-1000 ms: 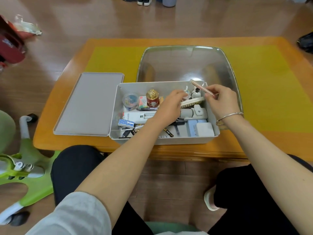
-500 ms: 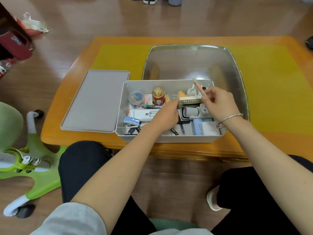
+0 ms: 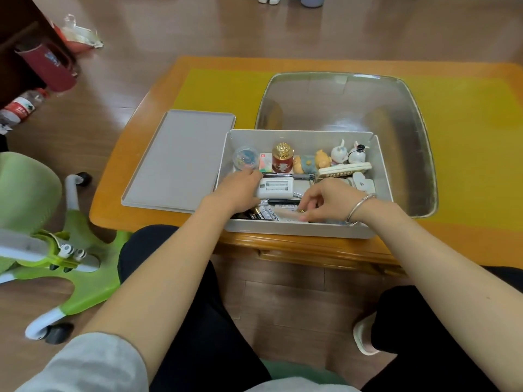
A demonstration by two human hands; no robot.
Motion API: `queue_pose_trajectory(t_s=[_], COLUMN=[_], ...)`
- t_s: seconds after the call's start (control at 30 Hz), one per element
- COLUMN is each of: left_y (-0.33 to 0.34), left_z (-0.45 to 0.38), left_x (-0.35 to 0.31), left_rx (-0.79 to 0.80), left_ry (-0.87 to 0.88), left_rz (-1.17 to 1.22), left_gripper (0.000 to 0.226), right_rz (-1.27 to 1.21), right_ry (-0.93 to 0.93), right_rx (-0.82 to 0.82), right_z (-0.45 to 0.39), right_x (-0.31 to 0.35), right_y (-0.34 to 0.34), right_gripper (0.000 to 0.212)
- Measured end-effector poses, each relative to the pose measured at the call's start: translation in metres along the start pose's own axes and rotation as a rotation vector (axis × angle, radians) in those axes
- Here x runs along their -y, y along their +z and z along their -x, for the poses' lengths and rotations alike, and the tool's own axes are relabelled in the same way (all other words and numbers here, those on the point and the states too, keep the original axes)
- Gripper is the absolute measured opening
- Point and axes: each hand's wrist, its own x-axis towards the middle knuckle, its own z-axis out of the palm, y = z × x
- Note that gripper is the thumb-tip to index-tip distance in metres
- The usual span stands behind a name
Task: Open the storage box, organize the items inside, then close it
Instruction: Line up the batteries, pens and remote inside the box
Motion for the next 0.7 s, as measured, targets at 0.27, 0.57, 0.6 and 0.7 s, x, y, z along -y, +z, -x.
queue_pose_trajectory(t_s=[0.27,0.57,0.6,0.7], left_y=[-0.004,-0.033,-0.035,-0.032], left_z=[0.004,0.004,0.003,0.001], left_x=[-0.001,-0.048,-0.057,-0.075], left_rx=[-0.104,-0.347,-0.364,-0.431], left_ry=[0.030,0.341,0.387,0.447], left_rz=[0.182,0.310,0.288,0.236], left_gripper=[0.013,0.016,0.016,0.019], right_rz=[0.036,0.396,0.378,0.327], right_ry=[-0.020,-0.090,-0.061,-0.007], right_rx=[-0.337,-0.411,-0.393,-0.334], right_z=[-0.004,-0.002,-0.001,0.006], right_x=[-0.003,0.004,0.003,-0.005], right_y=[-0.008,-0.015,-0.018,-0.028], right_gripper=[0.026,0.045,0.040,0.038])
